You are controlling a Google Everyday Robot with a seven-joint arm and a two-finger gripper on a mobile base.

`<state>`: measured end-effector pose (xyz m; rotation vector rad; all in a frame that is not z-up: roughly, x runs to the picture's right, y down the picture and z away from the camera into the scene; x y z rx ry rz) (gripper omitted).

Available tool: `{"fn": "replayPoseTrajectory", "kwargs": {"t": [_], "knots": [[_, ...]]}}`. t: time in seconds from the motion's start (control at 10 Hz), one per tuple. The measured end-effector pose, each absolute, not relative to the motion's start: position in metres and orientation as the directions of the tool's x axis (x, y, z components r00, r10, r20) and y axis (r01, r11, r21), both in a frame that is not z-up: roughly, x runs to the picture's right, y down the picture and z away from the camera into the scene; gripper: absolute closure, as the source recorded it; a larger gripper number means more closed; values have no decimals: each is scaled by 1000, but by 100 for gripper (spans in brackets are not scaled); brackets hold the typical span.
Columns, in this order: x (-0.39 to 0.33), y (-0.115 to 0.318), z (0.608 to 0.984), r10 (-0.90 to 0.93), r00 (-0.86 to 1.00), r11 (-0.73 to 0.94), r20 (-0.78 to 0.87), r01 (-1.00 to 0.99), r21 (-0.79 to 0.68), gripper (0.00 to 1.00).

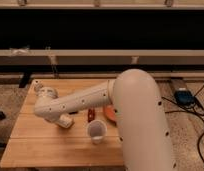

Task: Wipe the white sponge on the table

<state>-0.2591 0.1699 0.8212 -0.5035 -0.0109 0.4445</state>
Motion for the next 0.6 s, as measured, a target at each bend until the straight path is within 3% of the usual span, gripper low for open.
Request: {"fn": "replayPoseTrajectory", "kwargs": {"t": [0.6], "knots": [[-350, 155, 830, 301, 954, 826, -9, -265, -498, 100]]}}
